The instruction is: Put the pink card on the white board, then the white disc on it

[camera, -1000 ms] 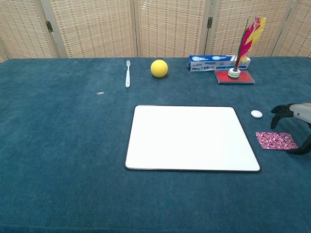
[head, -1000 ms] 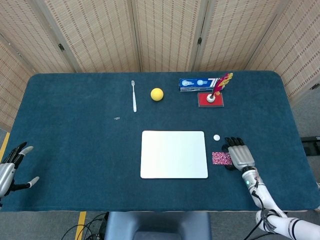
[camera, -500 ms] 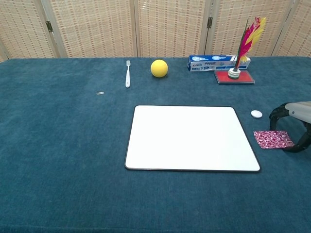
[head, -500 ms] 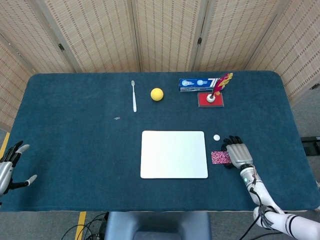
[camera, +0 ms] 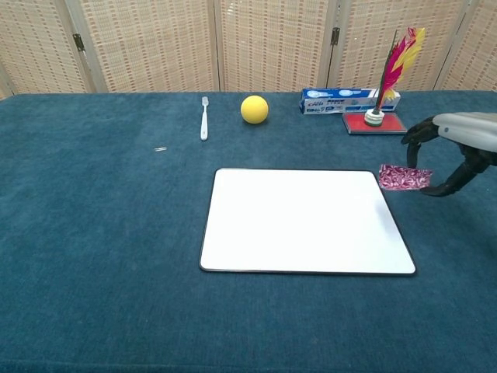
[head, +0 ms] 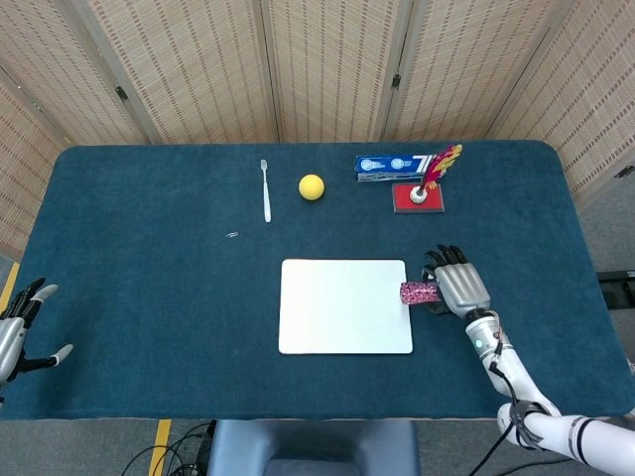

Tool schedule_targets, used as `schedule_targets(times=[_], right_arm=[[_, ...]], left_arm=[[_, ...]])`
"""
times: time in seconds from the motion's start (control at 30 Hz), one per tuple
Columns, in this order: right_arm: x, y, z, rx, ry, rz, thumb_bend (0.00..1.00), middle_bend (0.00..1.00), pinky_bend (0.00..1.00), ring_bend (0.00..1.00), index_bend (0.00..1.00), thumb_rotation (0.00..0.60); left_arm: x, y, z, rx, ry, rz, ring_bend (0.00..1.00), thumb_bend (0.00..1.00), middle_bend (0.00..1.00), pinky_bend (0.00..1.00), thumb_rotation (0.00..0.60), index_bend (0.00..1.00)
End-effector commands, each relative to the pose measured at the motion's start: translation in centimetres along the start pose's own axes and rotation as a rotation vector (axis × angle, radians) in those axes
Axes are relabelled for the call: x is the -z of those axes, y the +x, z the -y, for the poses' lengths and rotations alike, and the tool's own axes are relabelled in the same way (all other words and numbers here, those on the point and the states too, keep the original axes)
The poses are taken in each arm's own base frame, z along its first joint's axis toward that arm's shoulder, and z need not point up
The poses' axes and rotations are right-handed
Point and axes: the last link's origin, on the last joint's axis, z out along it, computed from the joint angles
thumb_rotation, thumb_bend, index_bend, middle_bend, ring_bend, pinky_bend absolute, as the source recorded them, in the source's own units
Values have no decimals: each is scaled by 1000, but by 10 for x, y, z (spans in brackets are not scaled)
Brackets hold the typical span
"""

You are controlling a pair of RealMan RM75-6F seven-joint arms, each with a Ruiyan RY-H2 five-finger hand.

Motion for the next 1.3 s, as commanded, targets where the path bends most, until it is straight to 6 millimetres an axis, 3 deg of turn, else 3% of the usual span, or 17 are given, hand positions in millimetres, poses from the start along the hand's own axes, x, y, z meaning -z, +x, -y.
schedule_targets(times=[0.03,0.23,0.53,0.73,0.87,1.1,1.23,1.3], right_arm=[[-16,-7,18,24,33,36,183,166,0,0,495,600],[-34,-23,41,57,66,87,183,164,0,0,495,600],[-40,-27,51,73,85,99,183,150,0,0,482,600],[-38,-22,52,102,92,119,154,84,0,0,228,600],[-36,-18,50,114,94,130,145,61,0,0,165,600],[-30,-1,38,103,75,94,143,49,0,0,151,600],[-24,20,16,100,36,28,143,49,0,0,153,600],[-22,25,4,104,12,14,150,53,0,0,216,600]], left_arm=[[-1,1,1,2,6,2,0,262,0,222,600,114],[-1,3,5,11,19,-1,0,263,0,222,600,114],[3,8,9,25,23,-16,0,262,0,222,600,114],[3,8,9,25,20,-17,0,262,0,222,600,115],[3,7,9,21,22,-15,0,263,0,222,600,115],[3,7,9,16,28,-17,0,262,0,222,600,115],[3,7,9,15,33,-17,0,262,0,222,600,115],[3,6,8,7,33,-13,0,262,0,222,600,115]])
